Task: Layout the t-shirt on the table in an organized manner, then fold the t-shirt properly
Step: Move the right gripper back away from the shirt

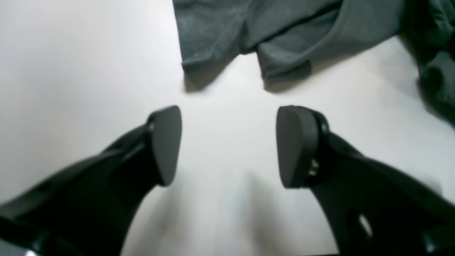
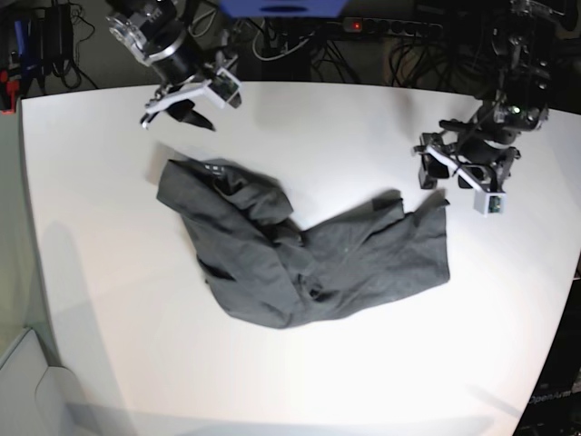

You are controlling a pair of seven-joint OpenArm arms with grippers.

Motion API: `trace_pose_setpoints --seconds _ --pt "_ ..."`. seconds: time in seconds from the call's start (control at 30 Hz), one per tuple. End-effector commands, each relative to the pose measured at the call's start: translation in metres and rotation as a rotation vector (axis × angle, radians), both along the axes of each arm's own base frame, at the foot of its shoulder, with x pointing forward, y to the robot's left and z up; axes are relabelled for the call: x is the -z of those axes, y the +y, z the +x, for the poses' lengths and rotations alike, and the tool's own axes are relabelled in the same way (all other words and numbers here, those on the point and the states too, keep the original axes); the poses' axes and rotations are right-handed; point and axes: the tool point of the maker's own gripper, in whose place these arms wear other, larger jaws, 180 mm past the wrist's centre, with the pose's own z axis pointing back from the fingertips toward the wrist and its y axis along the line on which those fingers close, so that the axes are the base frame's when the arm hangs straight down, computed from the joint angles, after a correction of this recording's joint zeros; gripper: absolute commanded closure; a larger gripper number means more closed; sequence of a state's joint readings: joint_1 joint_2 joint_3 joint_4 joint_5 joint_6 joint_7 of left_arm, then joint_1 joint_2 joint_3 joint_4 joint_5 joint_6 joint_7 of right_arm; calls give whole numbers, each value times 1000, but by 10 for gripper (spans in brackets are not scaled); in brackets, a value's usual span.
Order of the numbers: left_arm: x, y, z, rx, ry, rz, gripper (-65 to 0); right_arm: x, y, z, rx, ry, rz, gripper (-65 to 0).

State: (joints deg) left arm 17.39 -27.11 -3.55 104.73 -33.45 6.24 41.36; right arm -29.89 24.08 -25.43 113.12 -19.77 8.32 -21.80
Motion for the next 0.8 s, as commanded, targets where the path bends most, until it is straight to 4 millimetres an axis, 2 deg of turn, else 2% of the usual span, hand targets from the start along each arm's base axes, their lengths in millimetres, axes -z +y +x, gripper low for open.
trace_pose_setpoints --seconds 0.0,0.2,0.33,0.4,0.67,0.77 --pt "-12 2 7 5 -46 12 -404 -9 -7 8 5 -45 -11 -310" --pt "-13 3 8 4 -50 12 -404 -24 -41 38 67 -140 -97 -308" --pt "-15 2 10 4 -54 9 -404 -34 -41 42 32 -198 -78 -299" --pt "-15 2 10 4 -56 10 -404 -30 -40 33 -4 -192 -89 -297" --pt "-13 3 10 1 -50 10 -404 -6 -9 -15 -148 -67 -60 -296" --pt "-13 2 9 3 -51 9 -404 7 -14 -24 -179 -29 -89 -296"
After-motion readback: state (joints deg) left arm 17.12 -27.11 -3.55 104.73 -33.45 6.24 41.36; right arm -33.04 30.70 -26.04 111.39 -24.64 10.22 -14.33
